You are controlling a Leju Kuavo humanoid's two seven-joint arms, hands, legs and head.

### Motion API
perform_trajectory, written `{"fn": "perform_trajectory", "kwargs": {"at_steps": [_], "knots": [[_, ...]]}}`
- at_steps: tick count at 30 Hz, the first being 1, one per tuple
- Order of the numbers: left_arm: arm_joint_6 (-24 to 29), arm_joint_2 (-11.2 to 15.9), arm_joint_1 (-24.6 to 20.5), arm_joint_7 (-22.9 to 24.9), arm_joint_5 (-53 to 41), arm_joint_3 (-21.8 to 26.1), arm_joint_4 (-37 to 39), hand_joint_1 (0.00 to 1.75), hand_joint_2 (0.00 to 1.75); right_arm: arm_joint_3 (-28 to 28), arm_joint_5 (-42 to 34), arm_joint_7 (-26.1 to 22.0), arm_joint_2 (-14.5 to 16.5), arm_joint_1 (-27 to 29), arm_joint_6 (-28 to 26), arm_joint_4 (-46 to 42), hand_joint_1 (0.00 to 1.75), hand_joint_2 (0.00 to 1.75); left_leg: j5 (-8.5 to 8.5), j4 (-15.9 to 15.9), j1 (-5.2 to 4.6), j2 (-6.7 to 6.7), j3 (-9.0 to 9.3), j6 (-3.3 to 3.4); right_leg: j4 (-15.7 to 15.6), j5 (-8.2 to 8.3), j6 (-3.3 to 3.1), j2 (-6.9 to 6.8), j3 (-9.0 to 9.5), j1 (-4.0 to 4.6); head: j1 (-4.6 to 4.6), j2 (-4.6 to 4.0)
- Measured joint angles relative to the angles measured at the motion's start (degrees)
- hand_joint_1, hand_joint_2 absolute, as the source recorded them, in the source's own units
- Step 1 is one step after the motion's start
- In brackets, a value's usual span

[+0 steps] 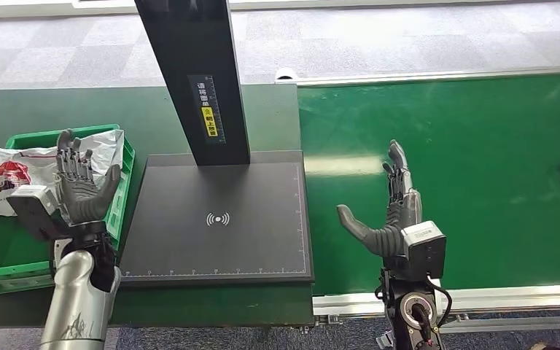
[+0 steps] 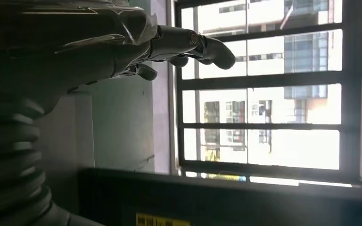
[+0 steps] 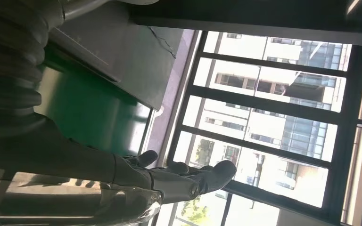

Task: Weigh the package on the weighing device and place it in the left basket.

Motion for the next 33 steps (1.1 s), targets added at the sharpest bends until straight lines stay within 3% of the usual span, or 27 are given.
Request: {"fn": "perform_trajectory", "kwargs": {"at_steps": [5,10,19,27,33], "knots": [[0.23,-3.97,8.52,-2.82,0.07,-9.65,-8.23,0.00,1.75,-1.58,0.63,-3.63,0.01,0.16,-1.24,8.57,0.00,1.75,-0.04,0.00,0.00,0.00,0.01,0.02,-0.01,0.00,0.00,-0.01,0.01,0.00,-0.02,0.00],[-2.65,-6.22,13.50,-2.56,2.31,-13.90,-9.17,0.00,1.75,-3.19,1.72,-8.80,0.05,0.91,-4.66,17.43,0.00,1.75,-0.04,0.00,0.03,0.00,0.01,0.02,-0.01,0.00,0.00,0.00,0.00,0.02,-0.03,0.00],[-7.17,-7.68,16.72,-0.36,2.88,-15.56,-6.52,0.00,1.75,-5.12,5.94,-13.22,0.32,0.95,-14.59,28.82,0.00,1.75,-0.03,0.00,0.02,0.00,-0.01,0.02,-0.01,0.00,0.00,0.00,0.00,0.01,-0.02,0.00],[-10.17,-7.88,17.78,-0.13,3.63,-16.02,-5.11,0.00,1.75,-3.88,15.08,-11.91,1.54,-0.25,-24.37,33.85,0.00,1.75,-0.03,-0.01,0.03,0.00,0.00,0.02,-0.01,0.00,-0.01,0.00,0.00,0.02,-0.02,0.00],[-11.04,-7.87,18.11,-0.09,3.40,-16.04,-4.68,0.00,1.75,-3.38,15.80,-12.15,2.69,-1.19,-26.31,35.73,0.00,1.75,-0.02,-0.01,0.03,0.00,0.00,0.02,0.00,0.00,-0.01,0.00,0.00,0.02,-0.02,0.00]]}}
